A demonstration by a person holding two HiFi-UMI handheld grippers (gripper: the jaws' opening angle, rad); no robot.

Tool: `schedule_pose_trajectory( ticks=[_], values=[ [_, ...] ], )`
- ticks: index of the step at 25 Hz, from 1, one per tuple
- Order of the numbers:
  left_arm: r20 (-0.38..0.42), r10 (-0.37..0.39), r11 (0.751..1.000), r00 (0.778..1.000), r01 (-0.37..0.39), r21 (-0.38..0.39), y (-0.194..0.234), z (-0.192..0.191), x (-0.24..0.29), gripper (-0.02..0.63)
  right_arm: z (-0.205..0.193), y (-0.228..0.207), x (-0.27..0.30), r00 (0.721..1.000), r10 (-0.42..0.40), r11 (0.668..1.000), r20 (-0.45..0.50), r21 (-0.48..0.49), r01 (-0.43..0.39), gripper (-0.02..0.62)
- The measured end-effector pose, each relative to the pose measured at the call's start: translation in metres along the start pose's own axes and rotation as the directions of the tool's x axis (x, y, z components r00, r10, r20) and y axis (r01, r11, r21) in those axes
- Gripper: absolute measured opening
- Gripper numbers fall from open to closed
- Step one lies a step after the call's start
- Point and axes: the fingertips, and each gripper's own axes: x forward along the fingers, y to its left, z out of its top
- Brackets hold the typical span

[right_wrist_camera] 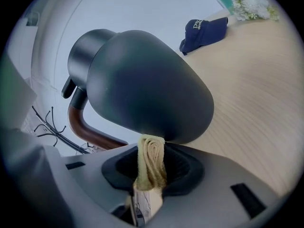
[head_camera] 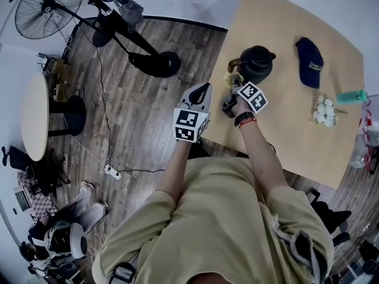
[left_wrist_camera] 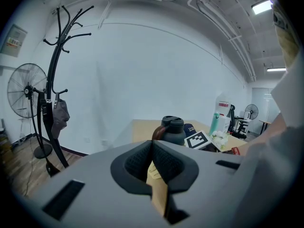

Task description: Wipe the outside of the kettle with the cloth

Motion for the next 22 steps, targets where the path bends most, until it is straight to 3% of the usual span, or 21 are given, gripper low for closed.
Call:
schedule_pose_trajectory(
  ticks=[22],
  values=[
    [0.001,-0.053,0.998,0.999,0.053,0.024,-0.037,0.005,0.015,0.023,0.007,-0.026,-0.030,0.999,-0.001,1.000,-0.046,-0.008,0.001,0.124]
  ],
)
